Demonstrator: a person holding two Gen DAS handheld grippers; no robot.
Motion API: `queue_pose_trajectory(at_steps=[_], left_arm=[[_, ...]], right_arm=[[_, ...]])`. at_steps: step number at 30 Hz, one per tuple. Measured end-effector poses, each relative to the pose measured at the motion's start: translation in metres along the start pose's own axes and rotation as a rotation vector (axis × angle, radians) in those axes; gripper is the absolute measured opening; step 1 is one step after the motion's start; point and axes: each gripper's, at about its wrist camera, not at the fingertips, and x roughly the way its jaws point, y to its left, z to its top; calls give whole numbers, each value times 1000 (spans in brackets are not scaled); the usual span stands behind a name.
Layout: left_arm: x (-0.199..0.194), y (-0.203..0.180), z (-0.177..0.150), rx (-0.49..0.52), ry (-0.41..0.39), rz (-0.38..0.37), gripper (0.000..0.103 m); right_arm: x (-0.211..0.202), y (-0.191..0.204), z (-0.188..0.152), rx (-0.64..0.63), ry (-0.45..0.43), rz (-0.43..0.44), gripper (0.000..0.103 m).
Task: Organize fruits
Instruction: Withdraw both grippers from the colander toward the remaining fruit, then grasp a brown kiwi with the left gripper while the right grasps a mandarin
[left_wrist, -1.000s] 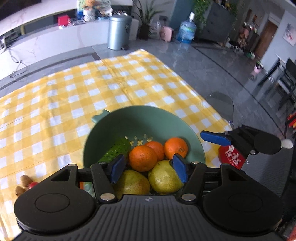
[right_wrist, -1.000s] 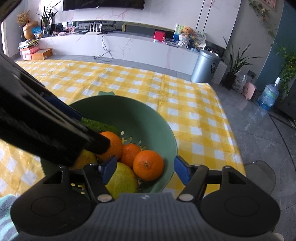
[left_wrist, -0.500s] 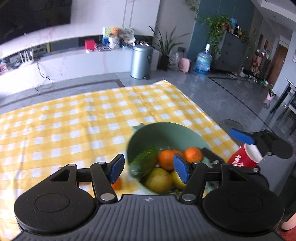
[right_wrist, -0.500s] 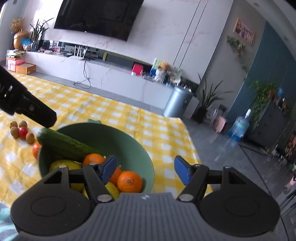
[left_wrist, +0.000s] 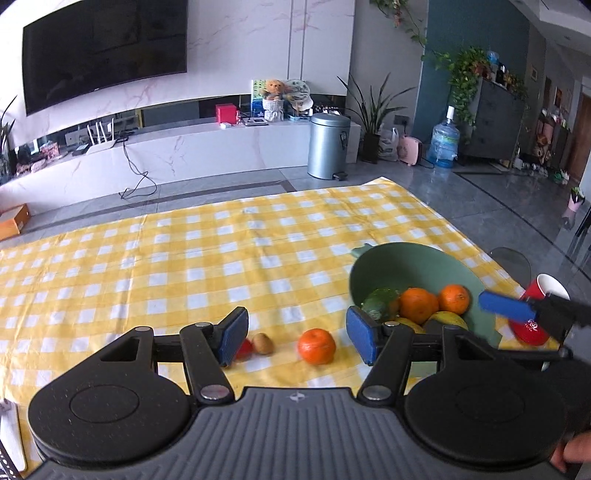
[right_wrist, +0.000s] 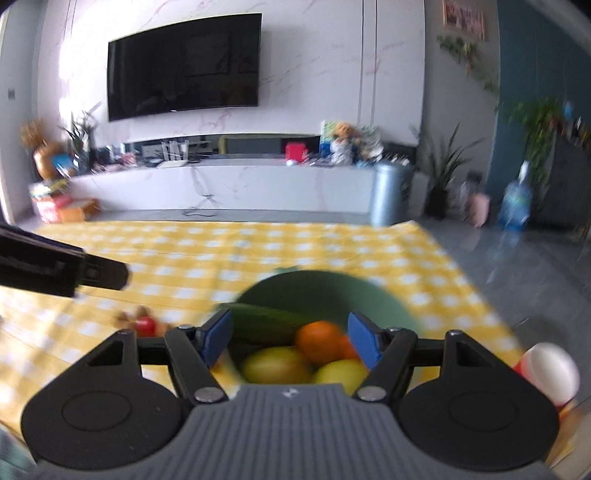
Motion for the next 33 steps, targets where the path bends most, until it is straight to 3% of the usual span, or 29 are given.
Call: queue_pose_trajectory(at_steps=[10,21,26,33], left_arm=[[11,35,-20,-71,-4,-14,72],[39,64,-43,-103,7,-39,71],[53,76,-56,-120,19,-54,70],[74,86,-63,-157,31,-37,59]], right_arm=[[14,47,-20,6,15,82,66],[47,76,-28,-83,90,155,30],[68,85,-34,-108,130,128,28],[93,94,-37,-116,166,77,28]])
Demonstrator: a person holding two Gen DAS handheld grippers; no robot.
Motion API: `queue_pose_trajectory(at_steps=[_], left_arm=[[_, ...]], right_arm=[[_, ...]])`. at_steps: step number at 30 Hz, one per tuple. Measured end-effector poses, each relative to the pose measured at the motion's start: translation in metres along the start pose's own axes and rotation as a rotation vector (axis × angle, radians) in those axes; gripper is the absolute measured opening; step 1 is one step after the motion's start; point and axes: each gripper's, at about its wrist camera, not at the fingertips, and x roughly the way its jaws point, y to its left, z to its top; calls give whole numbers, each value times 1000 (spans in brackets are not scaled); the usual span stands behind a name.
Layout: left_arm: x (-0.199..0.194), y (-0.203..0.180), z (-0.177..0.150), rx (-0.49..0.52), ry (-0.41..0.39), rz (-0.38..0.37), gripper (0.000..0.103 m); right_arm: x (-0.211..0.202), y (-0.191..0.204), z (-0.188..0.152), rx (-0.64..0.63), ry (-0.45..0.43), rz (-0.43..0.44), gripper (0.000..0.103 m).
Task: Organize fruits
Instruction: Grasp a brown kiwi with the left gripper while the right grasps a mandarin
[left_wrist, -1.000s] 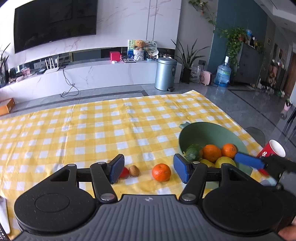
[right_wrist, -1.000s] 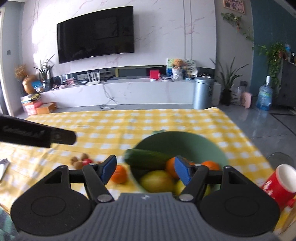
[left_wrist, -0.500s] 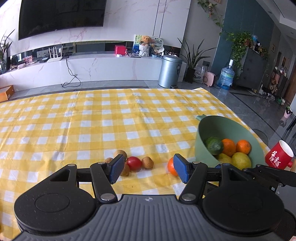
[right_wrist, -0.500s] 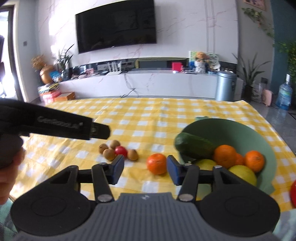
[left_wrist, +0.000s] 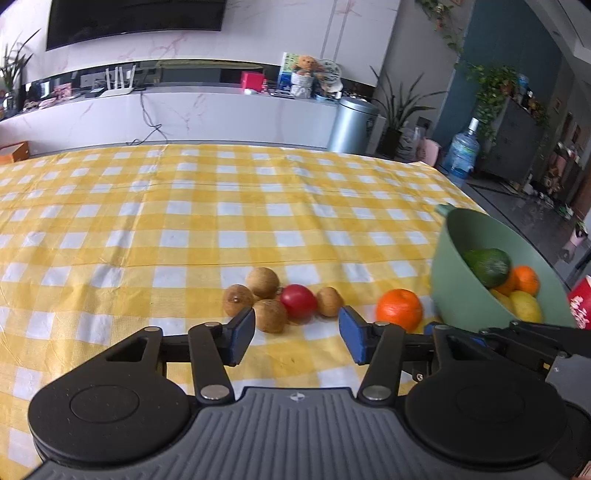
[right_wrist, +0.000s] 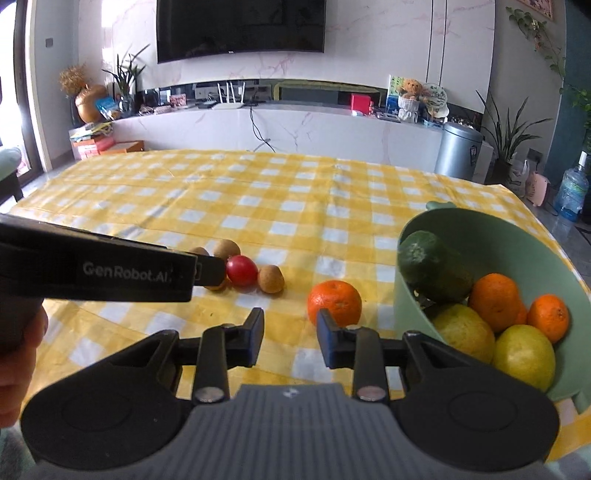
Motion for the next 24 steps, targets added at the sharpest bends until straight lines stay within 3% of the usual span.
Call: queue_pose_trajectory(at_steps=[7,13,24], left_arm=[[19,1,-5,17,18,44,48],[29,3,-8,0,19,65,48],[38,-1,-11,14,19,81,42]], right_arm=[[15,-2,0,80,-8,-91,31],[22,-6,-2,162,-35,-117,35],[30,7,-5,143,-49,-238,34]])
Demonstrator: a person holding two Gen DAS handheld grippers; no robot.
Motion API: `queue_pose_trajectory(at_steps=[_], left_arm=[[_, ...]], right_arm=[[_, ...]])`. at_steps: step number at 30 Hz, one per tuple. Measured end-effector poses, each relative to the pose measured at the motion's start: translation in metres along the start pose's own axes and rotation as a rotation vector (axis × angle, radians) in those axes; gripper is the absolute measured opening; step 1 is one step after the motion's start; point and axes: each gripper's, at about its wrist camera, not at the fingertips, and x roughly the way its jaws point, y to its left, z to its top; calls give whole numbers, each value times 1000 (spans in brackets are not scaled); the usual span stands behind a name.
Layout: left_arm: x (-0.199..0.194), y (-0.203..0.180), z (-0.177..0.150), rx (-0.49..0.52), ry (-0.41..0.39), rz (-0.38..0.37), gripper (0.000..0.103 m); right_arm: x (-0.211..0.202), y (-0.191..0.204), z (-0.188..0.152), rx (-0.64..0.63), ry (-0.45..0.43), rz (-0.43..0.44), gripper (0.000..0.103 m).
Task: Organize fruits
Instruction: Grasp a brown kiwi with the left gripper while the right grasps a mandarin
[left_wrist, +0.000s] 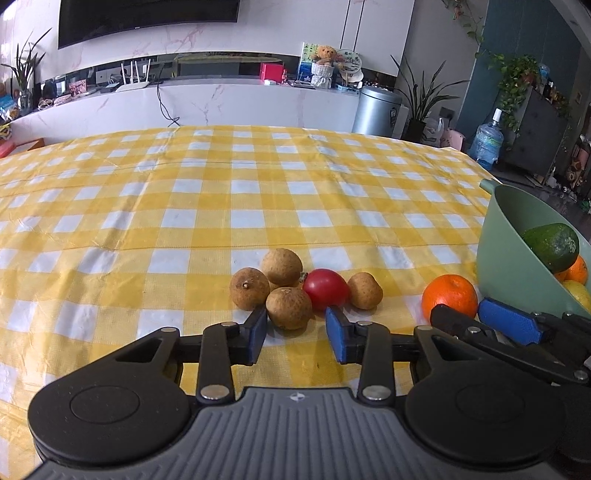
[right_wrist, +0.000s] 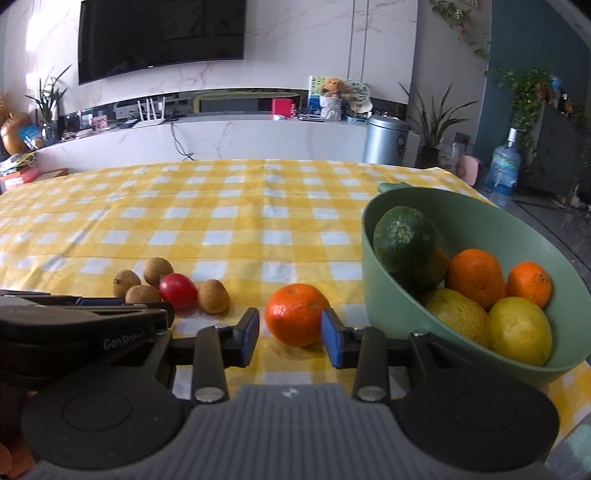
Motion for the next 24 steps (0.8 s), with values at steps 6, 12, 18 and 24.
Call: queue_pose_trajectory(at_steps=[6,12,18,24], left_arm=[[1,-3,0,14,-5,22,30],[-7,-3,3,26,-27,31,30],[-6,-4,2,39,-9,45,30],[-5,0,2,14,3,60,30]], right_arm=[[-3,-5,-2,59,-8,-11,36],[6,-8,-3,114,9,4,37],[11,-5,-4,125,9,-1,37],[16,-2,-4,107,33,9,45]])
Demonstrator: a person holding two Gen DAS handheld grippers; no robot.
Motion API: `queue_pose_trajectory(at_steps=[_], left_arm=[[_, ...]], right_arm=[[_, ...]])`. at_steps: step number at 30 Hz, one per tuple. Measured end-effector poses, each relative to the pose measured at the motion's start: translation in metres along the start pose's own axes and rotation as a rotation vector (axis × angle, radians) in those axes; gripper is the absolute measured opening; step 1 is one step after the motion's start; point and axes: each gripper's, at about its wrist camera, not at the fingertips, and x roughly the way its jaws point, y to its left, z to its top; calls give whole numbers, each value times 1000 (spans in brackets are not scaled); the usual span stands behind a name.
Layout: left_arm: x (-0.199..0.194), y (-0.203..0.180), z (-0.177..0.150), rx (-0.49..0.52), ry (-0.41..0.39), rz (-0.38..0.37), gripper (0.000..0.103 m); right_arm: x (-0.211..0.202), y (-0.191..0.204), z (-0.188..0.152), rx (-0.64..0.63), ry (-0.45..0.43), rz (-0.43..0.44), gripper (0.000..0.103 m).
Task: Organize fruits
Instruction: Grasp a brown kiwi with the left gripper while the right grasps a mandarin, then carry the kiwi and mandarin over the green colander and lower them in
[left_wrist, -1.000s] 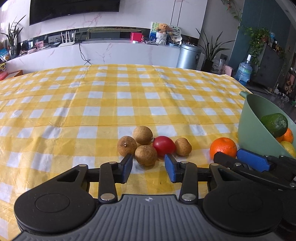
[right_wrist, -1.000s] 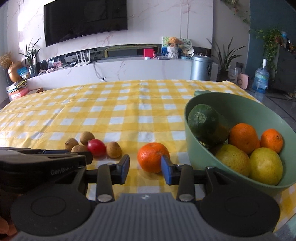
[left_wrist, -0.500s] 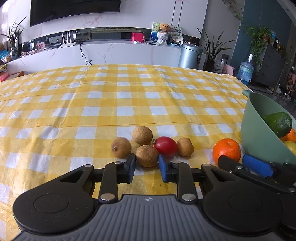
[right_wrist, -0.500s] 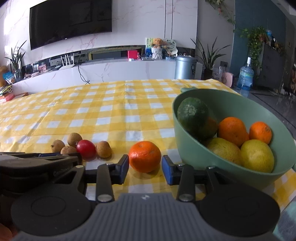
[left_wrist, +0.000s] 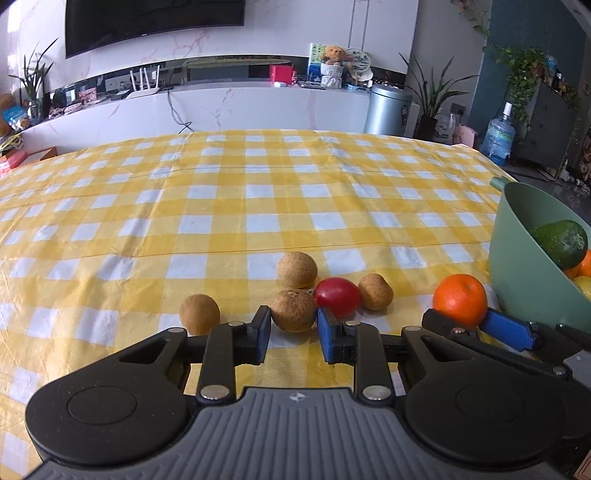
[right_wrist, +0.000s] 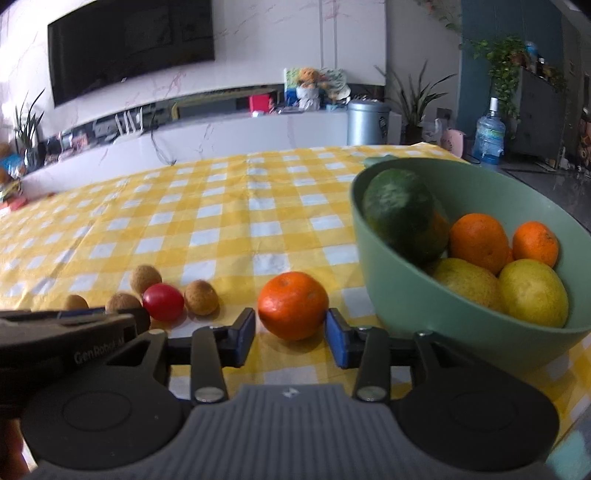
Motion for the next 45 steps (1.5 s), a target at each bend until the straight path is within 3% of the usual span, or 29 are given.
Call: queue_pose_trajectory(at_steps=[17,35,45], left_arm=[[-5,3,-1,-5,-7,6,30],[-42,4,6,-49,-43,12,30],[-78,-7,14,-70,-77,-7,30]], right_arm=[[4,-7,1,76,-12,2,39],[-47,-8,6,-3,-77,200,38],[-92,-24,16,-33,-144,251,38]])
